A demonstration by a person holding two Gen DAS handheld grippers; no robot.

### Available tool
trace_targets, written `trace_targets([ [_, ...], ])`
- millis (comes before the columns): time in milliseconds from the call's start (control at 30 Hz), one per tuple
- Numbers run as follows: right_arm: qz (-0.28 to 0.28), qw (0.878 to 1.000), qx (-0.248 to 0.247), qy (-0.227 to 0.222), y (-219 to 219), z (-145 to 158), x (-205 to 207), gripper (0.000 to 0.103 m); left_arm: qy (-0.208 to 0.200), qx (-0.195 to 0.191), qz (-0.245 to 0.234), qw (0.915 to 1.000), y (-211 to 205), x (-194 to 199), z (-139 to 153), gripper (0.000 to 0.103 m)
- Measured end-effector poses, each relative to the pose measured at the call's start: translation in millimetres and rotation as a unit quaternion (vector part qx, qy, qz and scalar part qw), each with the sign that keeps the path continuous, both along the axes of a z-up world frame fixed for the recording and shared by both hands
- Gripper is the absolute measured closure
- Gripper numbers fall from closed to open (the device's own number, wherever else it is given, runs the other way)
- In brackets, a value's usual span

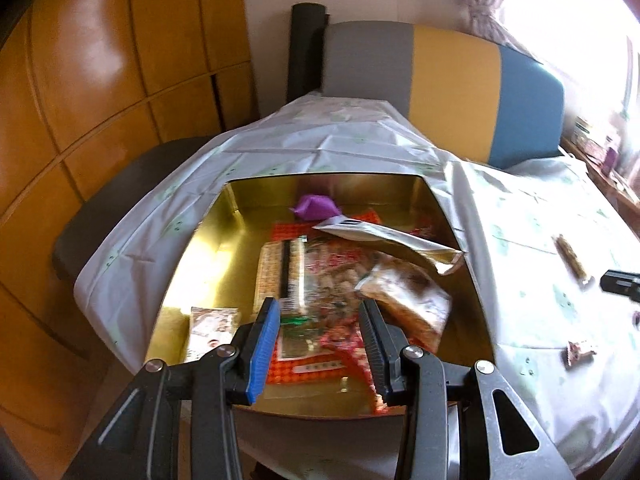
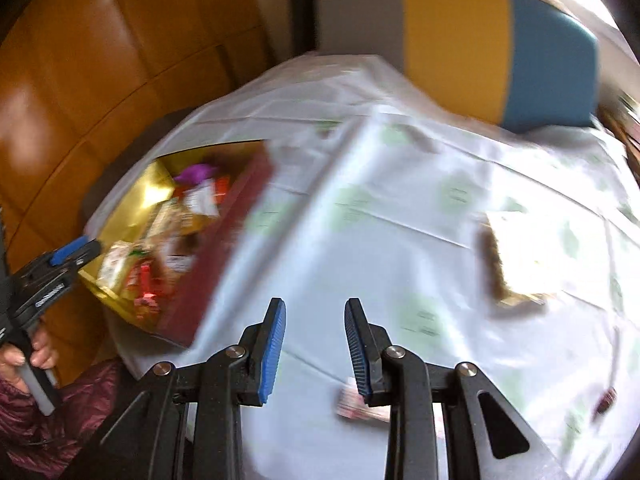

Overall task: Organize snacks
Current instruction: 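Move the left gripper to the pink-and-white milk bar and grasp it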

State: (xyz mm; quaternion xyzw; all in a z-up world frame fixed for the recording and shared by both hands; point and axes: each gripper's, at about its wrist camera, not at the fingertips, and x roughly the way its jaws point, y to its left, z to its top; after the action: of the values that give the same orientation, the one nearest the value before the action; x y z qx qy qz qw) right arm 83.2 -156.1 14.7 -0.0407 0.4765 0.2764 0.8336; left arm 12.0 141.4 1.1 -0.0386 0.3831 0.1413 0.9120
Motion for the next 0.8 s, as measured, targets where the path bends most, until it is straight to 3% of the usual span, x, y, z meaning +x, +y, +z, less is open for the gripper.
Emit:
trace_targets([
  [233,-0.116,0.993,-0.031,-0.018,-94,1,18,0.07,0.002,0.007,-0.052,0.9986,-37,11,2,0.061],
  [333,-0.186,0.981,-0.042,-0.025,-133,-6,24,0.069,0.013,0.014,-0.104,0.9944,-64,20,0,0.061],
  [400,-0.237,0.971,-0.031,-0.007,-155,-15,29,0.069,0.021,0.026,-0.145,0.9888,-86,25,-4,0.061],
  [500,-0.286,0.958,-0.008,0.011,-174,-18,34,0.069,0.033,0.05,-0.225,0.9725,-129,32,-12,0.06],
  [567,-0.301,0.953,0.003,0.023,-181,-20,35,0.069,0.035,0.063,-0.27,0.9603,-152,34,-17,0.05],
  [700,-0.308,0.951,0.007,0.027,-184,-22,33,0.069,0.041,0.09,-0.372,0.9228,-204,37,-29,0.047],
  [800,-0.306,0.952,0.008,0.024,-182,-22,34,0.069,0.049,0.109,-0.419,0.9002,-231,43,-38,0.047],
])
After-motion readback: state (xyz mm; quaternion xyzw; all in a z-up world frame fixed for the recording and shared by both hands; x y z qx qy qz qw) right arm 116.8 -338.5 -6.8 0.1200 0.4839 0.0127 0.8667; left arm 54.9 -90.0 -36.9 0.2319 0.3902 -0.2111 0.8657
